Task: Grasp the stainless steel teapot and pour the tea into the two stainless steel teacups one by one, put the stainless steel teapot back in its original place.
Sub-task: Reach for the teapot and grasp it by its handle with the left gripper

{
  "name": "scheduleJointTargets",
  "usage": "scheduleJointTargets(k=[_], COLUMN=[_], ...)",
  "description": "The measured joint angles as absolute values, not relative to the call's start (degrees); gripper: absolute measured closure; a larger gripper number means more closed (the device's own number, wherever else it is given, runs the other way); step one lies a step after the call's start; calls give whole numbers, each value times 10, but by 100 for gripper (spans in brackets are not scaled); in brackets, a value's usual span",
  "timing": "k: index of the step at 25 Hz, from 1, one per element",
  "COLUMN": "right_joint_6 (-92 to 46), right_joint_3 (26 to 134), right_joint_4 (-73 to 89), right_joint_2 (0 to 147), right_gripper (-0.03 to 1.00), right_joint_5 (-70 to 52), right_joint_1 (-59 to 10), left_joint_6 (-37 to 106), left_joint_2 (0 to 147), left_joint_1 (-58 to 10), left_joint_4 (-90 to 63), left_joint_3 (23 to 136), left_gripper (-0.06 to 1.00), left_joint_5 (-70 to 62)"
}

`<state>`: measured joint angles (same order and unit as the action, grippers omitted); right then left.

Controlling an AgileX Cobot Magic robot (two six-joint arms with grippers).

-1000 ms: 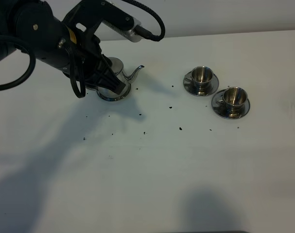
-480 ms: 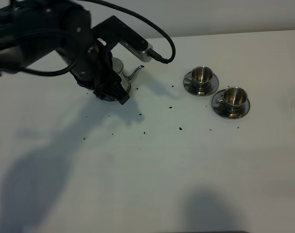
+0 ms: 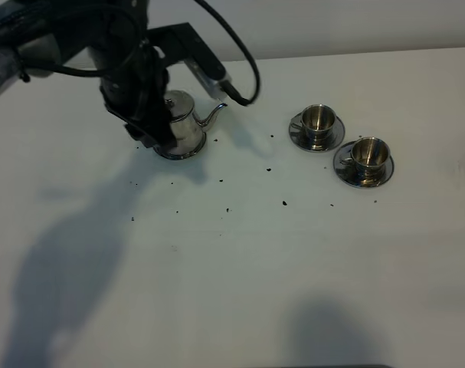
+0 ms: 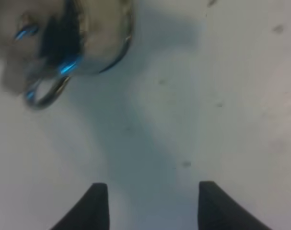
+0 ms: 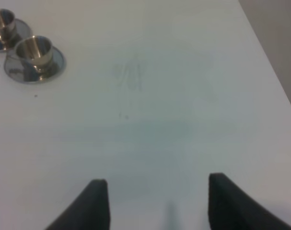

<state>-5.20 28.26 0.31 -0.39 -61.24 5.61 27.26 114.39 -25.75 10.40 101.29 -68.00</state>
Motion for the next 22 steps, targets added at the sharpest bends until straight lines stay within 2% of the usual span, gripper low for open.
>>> scheduleJointTargets(k=[5,9,22], right_joint_6=[-52,-52,-52], right_joint_3=[283,283,283], right_joint_4=[3,3,3], right_joint_2=[-4,-4,-4], right_gripper=[52,52,52], right_joint_5=[-612,-612,-612], right_joint_1=[56,56,56], left_joint_6=[307,364,414], left_joint_2=[1145,1146,1239], left_joint_1=[-197,-169,-151], left_joint_4=[84,82,82], left_joint_3=[1013,1013,1013], left_gripper=[50,50,49], left_joint_5=[-675,-621,-519])
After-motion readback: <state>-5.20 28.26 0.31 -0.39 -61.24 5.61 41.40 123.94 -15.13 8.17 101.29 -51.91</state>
